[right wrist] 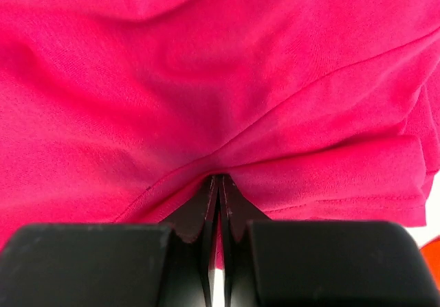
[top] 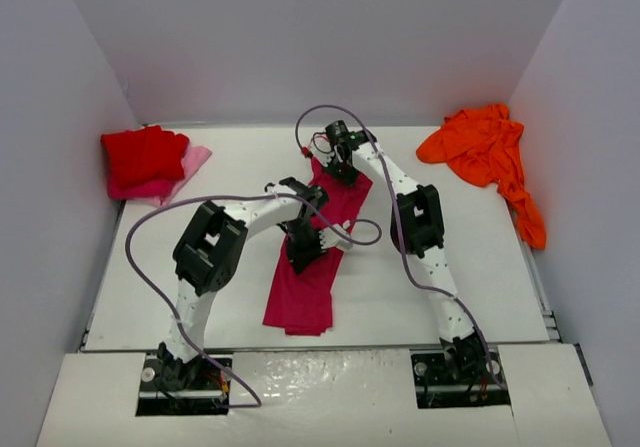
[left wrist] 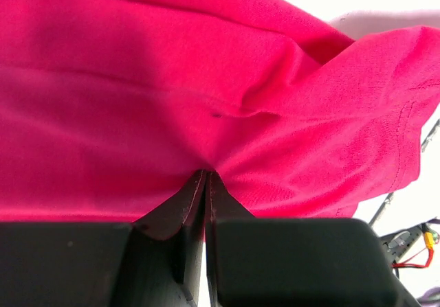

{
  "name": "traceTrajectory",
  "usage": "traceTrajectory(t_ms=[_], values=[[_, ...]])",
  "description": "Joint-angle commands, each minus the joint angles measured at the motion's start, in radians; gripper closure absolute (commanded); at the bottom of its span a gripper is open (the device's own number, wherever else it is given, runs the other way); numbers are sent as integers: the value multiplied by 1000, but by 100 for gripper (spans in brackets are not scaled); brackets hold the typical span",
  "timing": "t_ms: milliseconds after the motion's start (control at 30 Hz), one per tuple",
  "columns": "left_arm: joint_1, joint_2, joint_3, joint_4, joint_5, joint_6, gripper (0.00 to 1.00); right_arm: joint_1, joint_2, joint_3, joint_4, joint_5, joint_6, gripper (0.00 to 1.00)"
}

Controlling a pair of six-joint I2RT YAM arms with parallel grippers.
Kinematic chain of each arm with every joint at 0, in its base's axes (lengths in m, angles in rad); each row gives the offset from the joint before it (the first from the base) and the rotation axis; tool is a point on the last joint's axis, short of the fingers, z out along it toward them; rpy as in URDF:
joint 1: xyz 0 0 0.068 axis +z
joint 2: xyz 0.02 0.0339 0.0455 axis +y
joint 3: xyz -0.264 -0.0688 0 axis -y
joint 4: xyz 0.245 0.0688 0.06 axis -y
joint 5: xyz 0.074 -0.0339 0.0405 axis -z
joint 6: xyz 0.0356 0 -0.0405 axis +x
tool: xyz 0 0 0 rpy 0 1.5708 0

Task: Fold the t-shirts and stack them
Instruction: Rotate the tshirt 90 degrees

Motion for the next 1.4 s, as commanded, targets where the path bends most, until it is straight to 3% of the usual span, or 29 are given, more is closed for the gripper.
traceTrajectory(t_ms=[0, 100, 300, 633, 733, 767, 800, 833, 900, 967, 1033, 1200, 1367], values=[[-5, 8, 56, -99, 59, 61, 100, 12, 127, 108, -41, 157, -15, 100], [-8, 35, 53, -117, 74, 76, 100, 6, 172, 131, 67, 336, -7, 100], [-17, 90, 61, -131, 110, 93, 100, -22, 207, 114, 212, 480, -101, 100], [-31, 110, 73, -55, 130, 30, 100, -60, 241, 107, 360, 527, -195, 100], [-32, 76, 58, 6, 106, -1, 99, -60, 219, 103, 410, 527, -173, 94], [-31, 59, 49, 48, 82, -28, 95, -60, 203, 103, 428, 531, -169, 91], [-31, 41, 41, 99, 50, -63, 89, -58, 187, 106, 439, 534, -167, 79], [-31, 22, 38, 138, 19, -90, 84, -57, 172, 109, 448, 538, -166, 58], [-28, -33, 39, 202, -40, -128, 68, -54, 134, 115, 482, 569, -175, 34], [-30, -82, 43, 266, -113, -154, 55, -53, 85, 120, 503, 586, -183, 30], [-28, -108, 72, 308, -177, -172, 49, -53, 30, 119, 526, 605, -187, 15], [-26, -146, 182, 268, -256, -183, 41, -60, -149, 49, 538, 642, -179, 10], [-49, -249, 136, 185, -212, -162, 40, -92, -400, -196, 544, 613, -137, 5]])
